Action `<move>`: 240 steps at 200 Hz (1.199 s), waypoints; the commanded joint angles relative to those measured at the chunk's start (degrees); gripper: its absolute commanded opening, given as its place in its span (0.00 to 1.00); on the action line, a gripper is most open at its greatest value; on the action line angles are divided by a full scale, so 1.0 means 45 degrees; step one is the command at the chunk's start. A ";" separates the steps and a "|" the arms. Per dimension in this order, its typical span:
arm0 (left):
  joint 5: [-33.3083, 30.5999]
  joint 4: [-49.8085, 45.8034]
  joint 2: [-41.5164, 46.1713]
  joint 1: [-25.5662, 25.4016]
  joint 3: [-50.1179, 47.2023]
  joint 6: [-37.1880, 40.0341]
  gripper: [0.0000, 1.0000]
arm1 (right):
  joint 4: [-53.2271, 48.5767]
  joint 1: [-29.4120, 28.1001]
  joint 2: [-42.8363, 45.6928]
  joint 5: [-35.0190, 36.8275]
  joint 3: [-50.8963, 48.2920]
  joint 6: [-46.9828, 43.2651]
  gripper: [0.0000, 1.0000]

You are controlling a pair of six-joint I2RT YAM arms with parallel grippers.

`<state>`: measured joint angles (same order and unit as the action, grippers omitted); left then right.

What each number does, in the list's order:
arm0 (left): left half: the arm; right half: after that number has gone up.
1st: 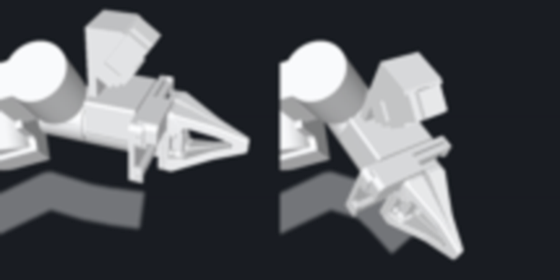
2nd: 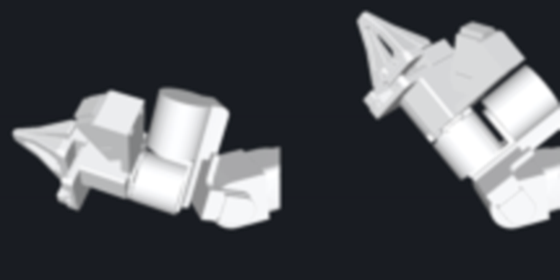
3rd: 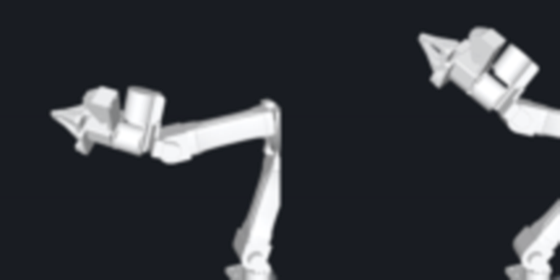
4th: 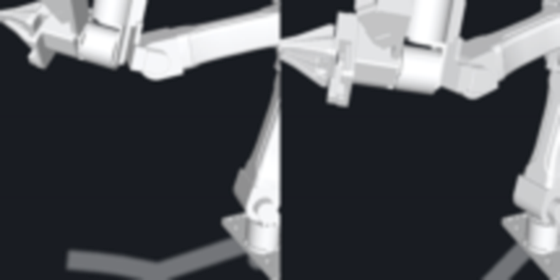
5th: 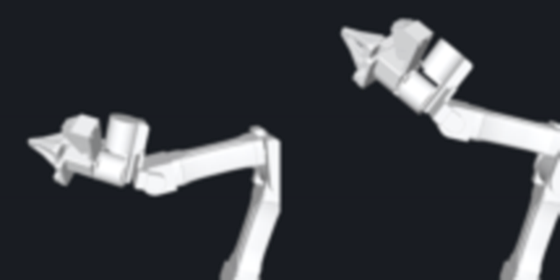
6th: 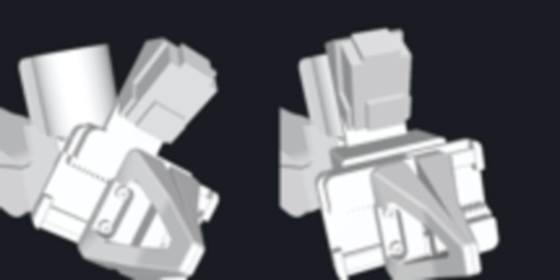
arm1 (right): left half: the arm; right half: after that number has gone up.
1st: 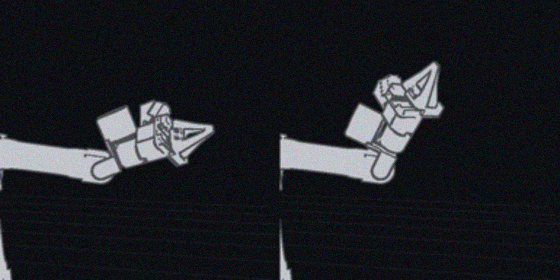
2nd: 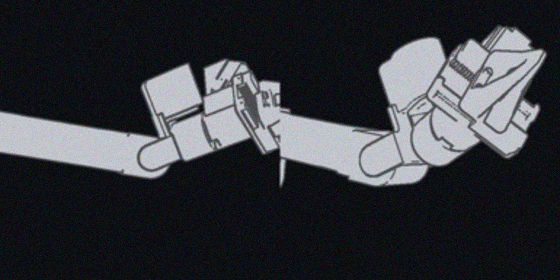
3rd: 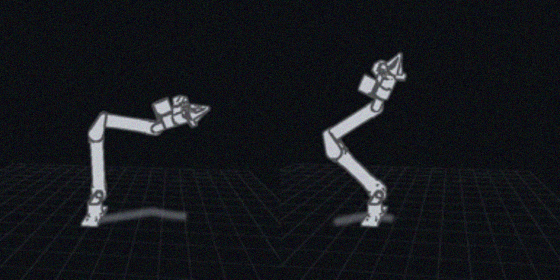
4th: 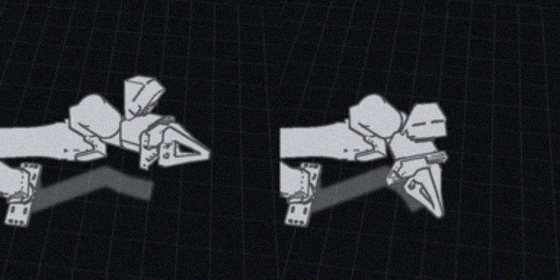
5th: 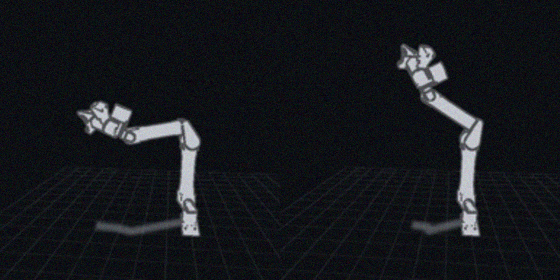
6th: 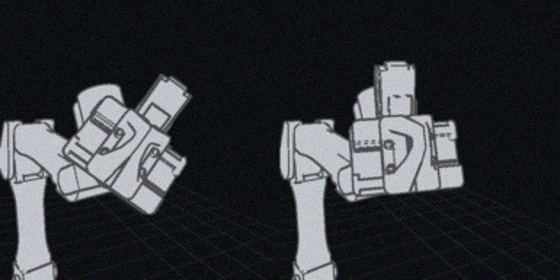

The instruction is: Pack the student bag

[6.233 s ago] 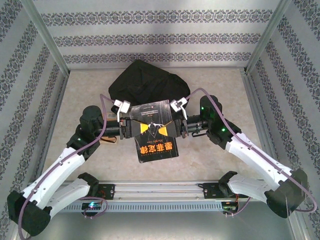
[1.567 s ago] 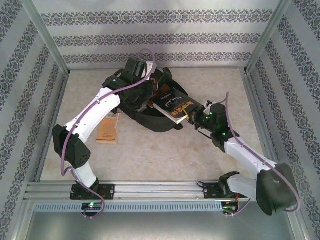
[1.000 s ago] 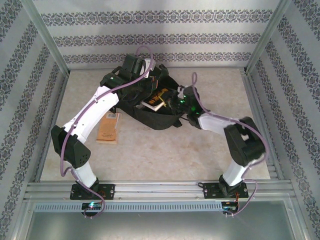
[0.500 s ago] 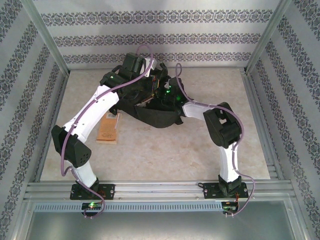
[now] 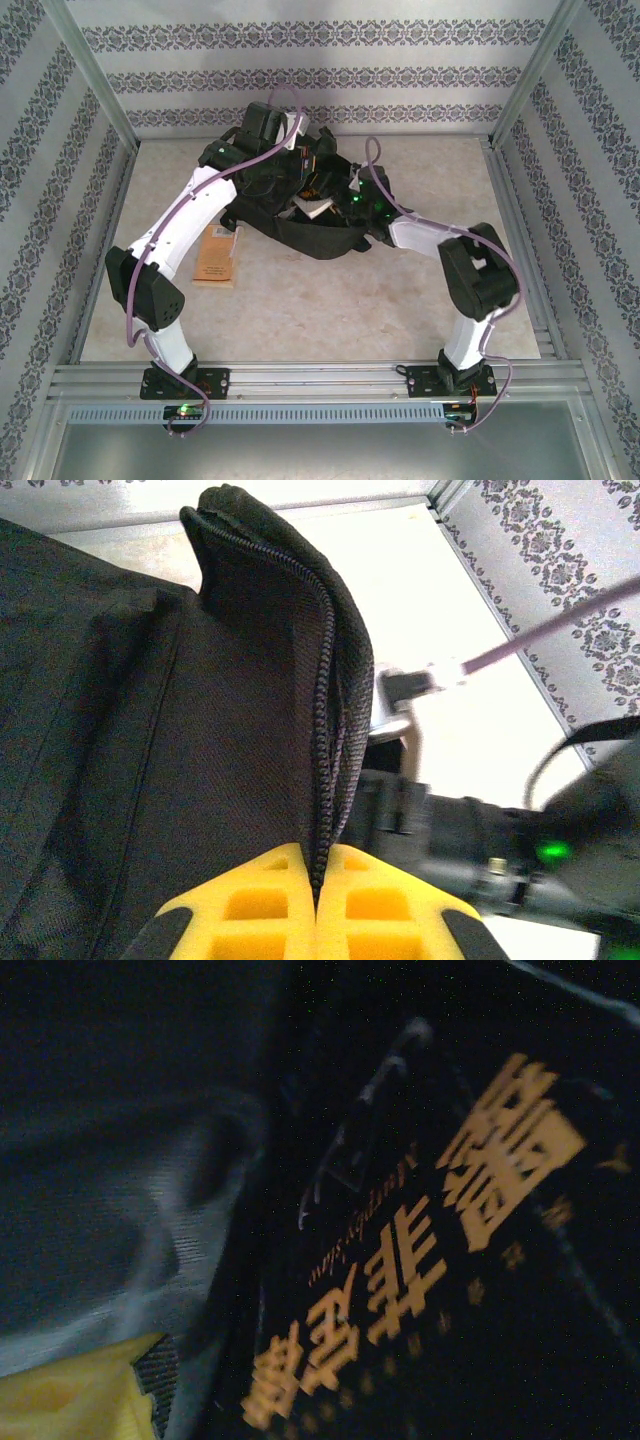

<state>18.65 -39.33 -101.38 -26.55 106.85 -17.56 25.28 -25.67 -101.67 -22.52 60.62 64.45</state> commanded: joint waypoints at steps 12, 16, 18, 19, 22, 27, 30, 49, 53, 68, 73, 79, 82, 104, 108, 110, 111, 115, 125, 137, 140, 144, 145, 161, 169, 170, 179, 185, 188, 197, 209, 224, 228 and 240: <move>0.0545 0.1064 -0.0087 0.0092 0.0007 -0.0397 0.00 | -0.0408 0.0425 0.0731 0.0111 -0.0559 -0.0849 0.76; 0.0534 0.1079 -0.0088 0.0088 -0.0012 -0.0411 0.00 | -0.0511 0.0456 0.0733 0.0097 -0.0533 -0.0853 0.76; 0.0520 0.1068 -0.0078 0.0096 -0.0023 -0.0399 0.00 | -0.0610 0.0467 0.0712 0.0087 -0.0510 -0.0857 0.76; 0.0512 0.1066 -0.0083 0.0087 -0.0028 -0.0406 0.00 | -0.0653 0.0478 0.0715 0.0075 -0.0506 -0.0860 0.76; 0.0502 0.1065 -0.0087 0.0085 -0.0059 -0.0410 0.00 | -0.0795 0.0491 0.0708 0.0038 -0.0476 -0.0905 0.76; 0.0489 0.1083 -0.0069 0.0079 -0.0102 -0.0400 0.00 | -0.1033 0.0526 0.0672 0.0008 -0.0361 -0.0961 0.76; 0.0499 0.1084 -0.0051 0.0096 -0.0125 -0.0402 0.00 | -0.1194 0.0538 0.0646 -0.0021 -0.0287 -0.1011 0.76; 0.0450 0.1125 0.0029 0.0085 -0.0259 -0.0391 0.00 | -0.2093 0.0557 0.0371 -0.0084 0.0118 -0.1216 0.76; 0.0453 0.1115 0.0044 0.0094 -0.0269 -0.0392 0.00 | -0.2412 0.0546 0.0324 -0.0031 0.0270 -0.1255 0.75; 0.0386 0.0999 0.0057 0.0107 -0.0219 -0.0341 0.00 | -0.4673 0.0493 0.0116 0.0328 0.1300 -0.2022 0.75; 0.0383 0.0977 0.0071 0.0115 -0.0209 -0.0330 0.00 | -0.5755 0.0428 0.0127 0.0696 0.1710 -0.2462 0.76; 0.0376 0.0939 0.0052 0.0130 -0.0185 -0.0333 0.00 | -0.7035 0.0294 0.0179 0.1295 0.2240 -0.3018 0.76; 0.0382 0.0915 0.0035 0.0136 -0.0164 -0.0335 0.00 | -0.7640 0.0219 0.0213 0.1717 0.2484 -0.3265 0.76; 0.0327 0.0772 -0.0028 0.0139 -0.0099 -0.0316 0.00 | -1.0408 0.0037 0.0181 0.3023 0.3849 -0.3988 0.78; 0.0308 0.0772 -0.0025 0.0156 -0.0102 -0.0300 0.00 | -1.0760 0.0068 0.0190 0.3100 0.3990 -0.3990 0.78; 0.0317 0.0772 -0.0028 0.0156 -0.0099 -0.0302 0.00 | -1.0955 0.0088 0.0190 0.3170 0.4109 -0.3953 0.78; 0.0322 0.0772 -0.0028 0.0157 -0.0095 -0.0319 0.00 | -1.0955 0.0088 0.0190 0.3170 0.4109 -0.3953 0.78; 0.0296 0.0781 -0.0047 0.0152 -0.0092 -0.0328 0.00 | -1.1215 0.0125 0.0204 0.3233 0.4234 -0.3862 0.79; 0.0320 0.0826 -0.0068 0.0152 -0.0118 -0.0360 0.00 | -1.1890 0.0182 0.0229 0.3429 0.4576 -0.3520 0.80; 0.0329 0.0932 -0.0058 0.0155 -0.0168 -0.0395 0.00 | -1.2668 0.0292 0.0142 0.3540 0.5064 -0.3043 0.83; 0.0337 0.0945 -0.0062 0.0157 -0.0196 -0.0411 0.00 | -1.2868 0.0321 0.0109 0.3523 0.5181 -0.2897 0.86; 0.0345 0.0964 -0.0068 0.0153 -0.0190 -0.0431 0.00 | -1.3107 0.0343 0.0069 0.3488 0.5337 -0.2731 0.86; 0.0356 0.0966 -0.0068 0.0155 -0.0199 -0.0442 0.00 | -1.3161 0.0358 0.0062 0.3465 0.5386 -0.2706 0.86; 0.0369 0.1015 -0.0068 0.0157 -0.0209 -0.0481 0.00 | -1.4272 0.0318 -0.0157 0.3622 0.6265 -0.2584 0.87; 0.0356 0.1006 -0.0068 0.0155 -0.0223 -0.0492 0.00 | -1.4806 0.0256 -0.0217 0.3967 0.6636 -0.2611 0.87; 0.0351 0.1016 -0.0068 0.0156 -0.0226 -0.0492 0.00 | -1.4850 0.0256 -0.0218 0.4007 0.6660 -0.2617 0.87; 0.0400 0.1052 -0.0070 0.0157 -0.0247 -0.0512 0.00 | -1.5045 0.0254 -0.0220 0.4042 0.6863 -0.2680 0.87; 0.0444 0.1029 -0.0068 0.0145 -0.0267 -0.0551 0.00 | -1.5189 0.0292 -0.0164 0.4009 0.6917 -0.2666 0.87; 0.0466 0.1026 -0.0078 0.0153 -0.0272 -0.0577 0.00 | -1.5251 0.0321 -0.0113 0.4068 0.6922 -0.2676 0.87; 0.0568 0.0977 -0.0098 0.0151 -0.0306 -0.0631 0.00 | -1.5302 0.0321 0.0282 0.4450 0.6807 -0.2867 0.87; 0.0866 0.0955 -0.0155 0.0068 -0.0463 -0.0765 0.00 | -1.5249 0.0205 0.1168 0.5616 0.6409 -0.3318 0.87; 0.1193 0.0734 -0.0221 -0.0151 -0.0767 -0.0770 0.23 | -1.4849 0.0171 0.2703 0.7002 0.5392 -0.3615 0.87; 0.1187 0.0651 -0.0207 -0.0188 -0.0836 -0.0742 0.30 | -1.4759 0.0206 0.3090 0.7188 0.5098 -0.3642 0.87; 0.1177 0.0586 0.0037 -0.0273 -0.1167 -0.0660 0.45 | -1.4611 0.0452 0.4077 0.7627 0.4332 -0.3671 0.88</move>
<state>21.58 -37.52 -101.75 -26.83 104.09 -20.05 -39.40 -24.60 -93.69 2.28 84.58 50.17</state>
